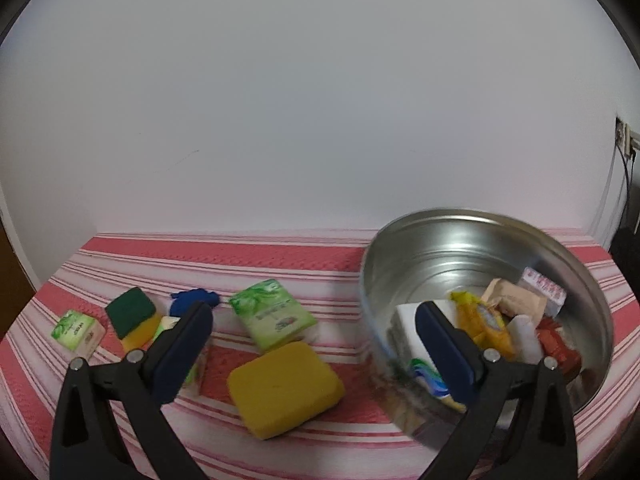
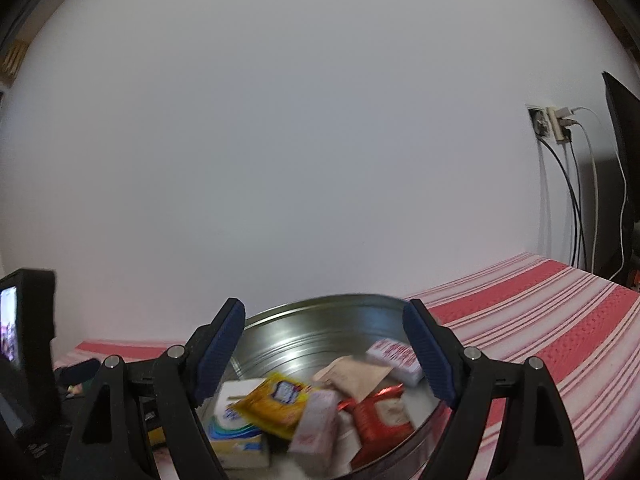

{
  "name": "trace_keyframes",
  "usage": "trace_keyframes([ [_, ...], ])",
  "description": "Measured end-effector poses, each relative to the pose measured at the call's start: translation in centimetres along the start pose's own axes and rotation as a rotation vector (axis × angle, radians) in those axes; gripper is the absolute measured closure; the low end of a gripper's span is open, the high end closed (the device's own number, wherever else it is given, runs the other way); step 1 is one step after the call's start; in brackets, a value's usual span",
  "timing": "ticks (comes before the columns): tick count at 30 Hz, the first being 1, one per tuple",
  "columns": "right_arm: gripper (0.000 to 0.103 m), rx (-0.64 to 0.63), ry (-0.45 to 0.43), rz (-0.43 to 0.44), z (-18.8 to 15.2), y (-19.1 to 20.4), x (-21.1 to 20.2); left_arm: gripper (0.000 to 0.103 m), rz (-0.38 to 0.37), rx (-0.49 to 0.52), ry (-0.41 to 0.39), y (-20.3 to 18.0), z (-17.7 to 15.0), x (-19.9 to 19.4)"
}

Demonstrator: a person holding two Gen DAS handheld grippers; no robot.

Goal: Organize objects
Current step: 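Move both grippers away from the tin toward the remaining items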

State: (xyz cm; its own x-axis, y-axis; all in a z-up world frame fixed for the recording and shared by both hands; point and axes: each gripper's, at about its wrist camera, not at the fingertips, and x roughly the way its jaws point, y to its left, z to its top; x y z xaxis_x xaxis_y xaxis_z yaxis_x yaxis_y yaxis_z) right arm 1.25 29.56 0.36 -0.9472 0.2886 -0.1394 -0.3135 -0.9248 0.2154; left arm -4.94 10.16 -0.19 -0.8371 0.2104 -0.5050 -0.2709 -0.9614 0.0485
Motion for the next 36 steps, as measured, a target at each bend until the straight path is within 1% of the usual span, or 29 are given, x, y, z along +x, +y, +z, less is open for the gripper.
trace_keyframes([
  [5,0.020,-0.020,0.016,0.036,-0.9,2.2,-1.0,0.000,0.022,-0.014,0.012,1.6,-0.2,0.4],
  [10,0.020,0.001,0.063,0.067,-1.7,3.8,-1.7,0.000,0.033,-0.028,0.022,3.7,-0.3,0.6],
  [13,0.020,0.011,0.091,0.089,-2.1,4.9,-2.0,0.000,0.078,-0.009,0.012,5.5,-0.3,0.9],
  [16,0.020,-0.031,0.120,0.106,-2.5,6.6,-2.1,0.000,0.129,-0.031,0.012,8.2,-0.2,1.4],
  [21,0.020,-0.121,0.201,0.169,-3.7,9.7,-1.6,0.000,0.191,-0.134,0.047,13.6,-0.1,2.4],
  [23,0.020,-0.120,0.236,0.207,-4.1,10.5,-1.2,0.000,0.210,-0.178,0.055,15.9,-0.1,2.6],
  [27,0.020,-0.102,0.334,0.281,-4.9,12.2,0.3,0.000,0.249,-0.226,0.061,19.2,-0.1,2.7],
  [32,0.020,-0.122,0.475,0.341,-6.3,14.5,3.1,0.000,0.294,-0.249,0.068,21.1,-0.2,2.9],
  [34,0.020,-0.118,0.522,0.354,-7.0,15.1,4.0,0.000,0.304,-0.251,0.069,21.6,-0.2,2.9],
  [36,0.020,-0.103,0.573,0.348,-7.5,15.4,5.0,0.000,0.300,-0.251,0.071,21.7,-0.2,2.8],
])
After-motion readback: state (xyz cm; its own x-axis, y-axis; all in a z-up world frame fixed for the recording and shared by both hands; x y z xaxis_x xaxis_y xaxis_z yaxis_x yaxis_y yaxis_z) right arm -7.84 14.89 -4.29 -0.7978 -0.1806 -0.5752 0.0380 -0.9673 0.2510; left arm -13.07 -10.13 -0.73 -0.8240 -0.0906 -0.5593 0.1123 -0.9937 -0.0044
